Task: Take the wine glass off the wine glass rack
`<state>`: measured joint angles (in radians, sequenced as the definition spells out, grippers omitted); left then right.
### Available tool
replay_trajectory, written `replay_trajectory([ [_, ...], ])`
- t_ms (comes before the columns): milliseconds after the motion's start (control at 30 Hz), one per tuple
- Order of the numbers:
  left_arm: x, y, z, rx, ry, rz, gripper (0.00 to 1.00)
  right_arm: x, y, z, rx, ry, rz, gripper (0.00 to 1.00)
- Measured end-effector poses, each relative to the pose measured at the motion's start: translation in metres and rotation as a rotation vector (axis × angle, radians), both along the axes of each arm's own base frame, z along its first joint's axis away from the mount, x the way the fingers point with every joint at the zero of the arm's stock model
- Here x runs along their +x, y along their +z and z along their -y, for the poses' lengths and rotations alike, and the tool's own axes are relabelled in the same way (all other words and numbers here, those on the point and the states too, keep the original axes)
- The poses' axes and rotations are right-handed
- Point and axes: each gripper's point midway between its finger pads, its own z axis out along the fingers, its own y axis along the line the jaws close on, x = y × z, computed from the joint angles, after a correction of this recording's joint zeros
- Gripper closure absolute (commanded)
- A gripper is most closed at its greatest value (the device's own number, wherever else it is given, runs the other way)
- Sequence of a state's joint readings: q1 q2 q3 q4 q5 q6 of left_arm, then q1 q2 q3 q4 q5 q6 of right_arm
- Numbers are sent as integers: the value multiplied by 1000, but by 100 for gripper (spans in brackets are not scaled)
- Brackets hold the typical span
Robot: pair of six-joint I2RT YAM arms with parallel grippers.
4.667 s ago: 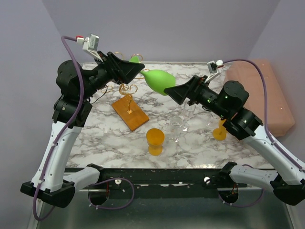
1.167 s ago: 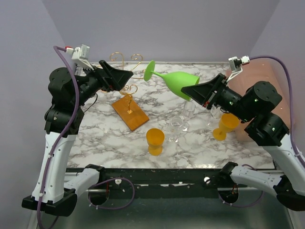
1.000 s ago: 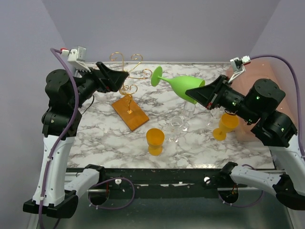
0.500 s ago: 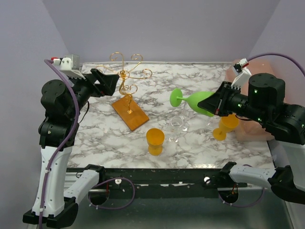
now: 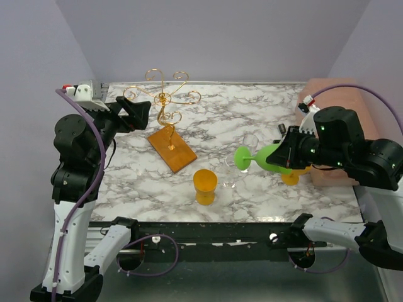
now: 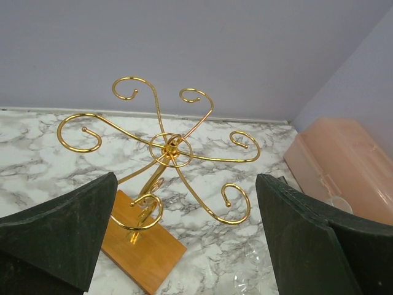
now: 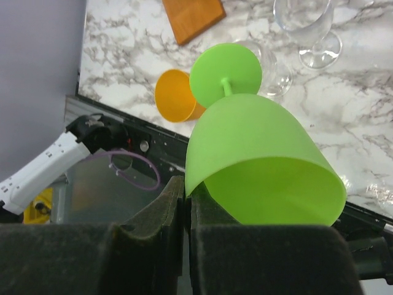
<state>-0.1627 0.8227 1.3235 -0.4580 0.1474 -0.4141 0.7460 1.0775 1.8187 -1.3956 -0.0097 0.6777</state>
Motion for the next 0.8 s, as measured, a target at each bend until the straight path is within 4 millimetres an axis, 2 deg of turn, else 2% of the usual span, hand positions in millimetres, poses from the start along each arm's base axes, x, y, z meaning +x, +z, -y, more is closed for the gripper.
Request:
replay_trajectory([
  [300, -7, 5, -6, 2, 27, 25, 1, -17, -34, -13, -25, 104, -133, 99],
  [433, -9, 4, -10, 7, 45, 33, 1, -22, -43, -12, -36, 117, -157, 99],
  [700, -11, -8, -23, 22, 112, 31, 1, -27, -86, -7, -128, 116, -261, 99],
  [800, -11, -10, -28, 25, 140, 35, 2, -27, -92, -7, -143, 114, -278, 99],
])
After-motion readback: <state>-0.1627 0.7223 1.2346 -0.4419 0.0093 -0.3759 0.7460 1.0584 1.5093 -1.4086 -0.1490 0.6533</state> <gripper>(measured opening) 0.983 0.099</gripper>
